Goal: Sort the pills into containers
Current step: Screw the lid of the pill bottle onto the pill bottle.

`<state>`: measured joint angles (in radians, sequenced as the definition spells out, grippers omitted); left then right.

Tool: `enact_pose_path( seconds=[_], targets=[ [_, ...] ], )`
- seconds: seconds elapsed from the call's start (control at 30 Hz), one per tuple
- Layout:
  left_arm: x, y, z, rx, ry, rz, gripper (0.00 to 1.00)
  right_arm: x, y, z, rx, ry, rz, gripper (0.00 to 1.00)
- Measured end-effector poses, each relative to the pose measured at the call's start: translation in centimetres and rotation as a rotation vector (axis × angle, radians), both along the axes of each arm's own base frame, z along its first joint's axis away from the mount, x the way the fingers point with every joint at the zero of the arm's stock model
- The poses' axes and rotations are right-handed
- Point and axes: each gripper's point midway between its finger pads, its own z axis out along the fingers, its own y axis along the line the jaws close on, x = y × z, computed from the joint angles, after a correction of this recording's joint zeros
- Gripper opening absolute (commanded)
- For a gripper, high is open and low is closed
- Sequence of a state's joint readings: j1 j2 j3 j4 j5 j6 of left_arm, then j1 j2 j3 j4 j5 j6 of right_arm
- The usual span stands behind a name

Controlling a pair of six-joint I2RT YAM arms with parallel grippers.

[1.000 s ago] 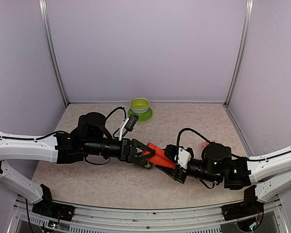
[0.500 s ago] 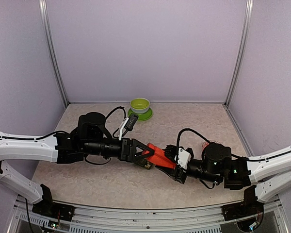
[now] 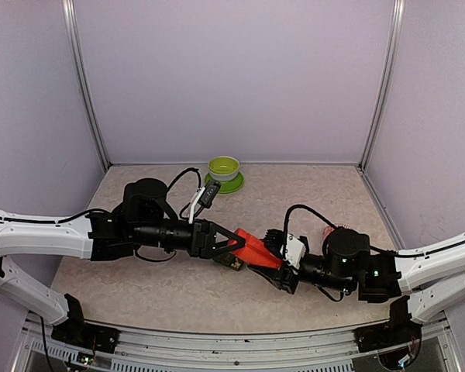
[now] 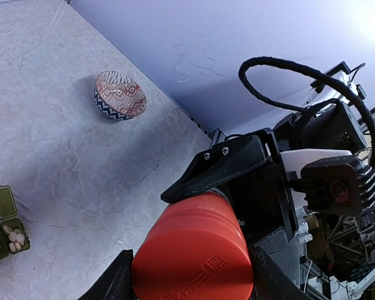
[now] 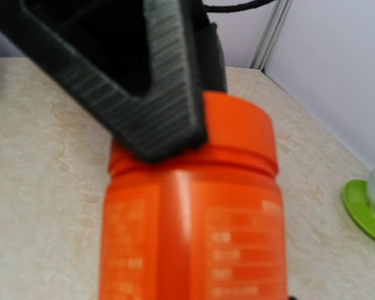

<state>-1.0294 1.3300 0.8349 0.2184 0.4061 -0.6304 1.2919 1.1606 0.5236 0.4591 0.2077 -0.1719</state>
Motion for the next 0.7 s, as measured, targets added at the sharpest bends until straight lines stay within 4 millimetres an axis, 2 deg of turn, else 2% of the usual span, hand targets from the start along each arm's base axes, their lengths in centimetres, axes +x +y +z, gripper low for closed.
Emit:
enact_pose_path(
  seconds=[0.37,0.5,0.7],
  targets=[
    [-1.3,0.1,0.4,-0.017,-0.085,-0.095,0.33,-1.6,0.2,0.4,0.101,0.172,0.068,0.02],
    [-1.9,0.0,0.8,-0.032,-0.111,-0.13,0.32,-2.1,0.1,0.8,0.129,0.216,0.086,0.07],
    [-2.6,0.3,1.1,-0.041,-0.144,-0.168,0.31,-2.6,0.2,0.9,0.146,0.253,0.108,0.09]
  ],
)
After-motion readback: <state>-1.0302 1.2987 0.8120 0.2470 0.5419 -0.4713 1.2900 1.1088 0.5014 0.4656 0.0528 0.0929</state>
